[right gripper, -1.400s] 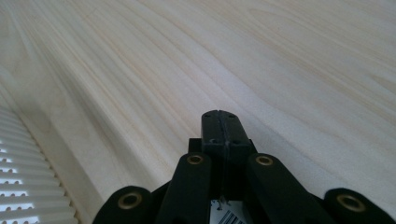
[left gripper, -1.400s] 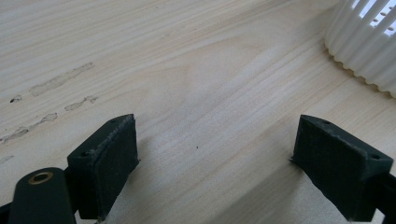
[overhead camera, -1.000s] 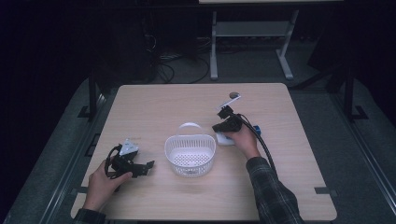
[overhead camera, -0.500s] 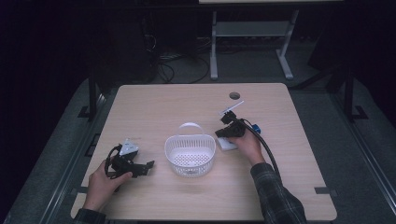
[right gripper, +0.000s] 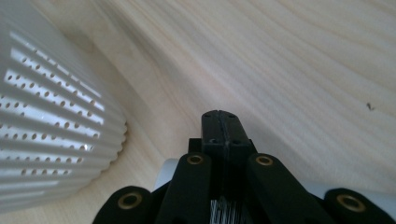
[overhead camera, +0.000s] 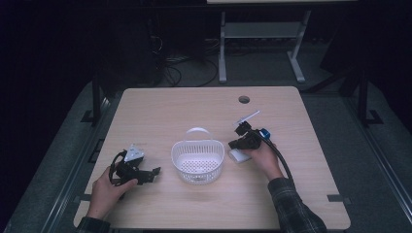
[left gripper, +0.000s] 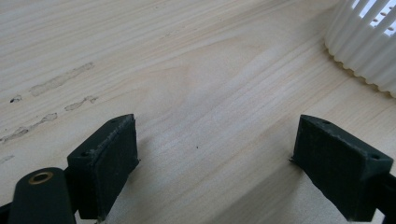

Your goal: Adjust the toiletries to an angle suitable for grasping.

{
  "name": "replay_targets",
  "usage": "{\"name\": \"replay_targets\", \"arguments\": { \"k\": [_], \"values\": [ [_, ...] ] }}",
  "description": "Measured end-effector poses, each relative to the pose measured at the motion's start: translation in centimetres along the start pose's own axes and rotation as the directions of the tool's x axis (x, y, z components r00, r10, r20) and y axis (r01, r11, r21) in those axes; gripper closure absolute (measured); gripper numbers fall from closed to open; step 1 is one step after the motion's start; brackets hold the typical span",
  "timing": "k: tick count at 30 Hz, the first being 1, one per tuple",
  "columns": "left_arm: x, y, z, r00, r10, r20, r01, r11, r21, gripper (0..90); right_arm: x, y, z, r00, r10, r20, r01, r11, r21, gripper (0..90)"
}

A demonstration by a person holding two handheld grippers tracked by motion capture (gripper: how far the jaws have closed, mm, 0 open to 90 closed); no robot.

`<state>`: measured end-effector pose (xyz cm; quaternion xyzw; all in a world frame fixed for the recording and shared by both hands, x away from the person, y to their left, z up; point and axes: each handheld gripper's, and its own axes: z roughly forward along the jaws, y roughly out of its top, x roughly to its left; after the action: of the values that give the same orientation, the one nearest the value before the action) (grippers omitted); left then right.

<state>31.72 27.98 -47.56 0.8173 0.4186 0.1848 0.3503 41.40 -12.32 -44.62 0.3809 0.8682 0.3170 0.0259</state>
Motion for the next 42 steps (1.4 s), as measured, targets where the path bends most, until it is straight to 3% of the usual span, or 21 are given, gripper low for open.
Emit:
{"name": "replay_targets", "arguments": {
  "k": [12, 42],
  "values": [
    [0.0, 0.0, 0.0, 1.0000, 0.000, 0.000, 0.000, 1.0000, 0.000, 12.9, 0.3, -2.0, -1.1, 0.9999, 0.017, -0.002, -0.017, 1.000, -0.005, 89.8],
    [0.0, 0.0, 0.0, 1.0000, 0.000, 0.000, 0.000, 1.0000, -0.002, 12.9, 1.0, -7.7, -4.7, 0.9976, 0.046, 0.052, -0.045, 0.999, -0.014, 89.8]
  ]
}}
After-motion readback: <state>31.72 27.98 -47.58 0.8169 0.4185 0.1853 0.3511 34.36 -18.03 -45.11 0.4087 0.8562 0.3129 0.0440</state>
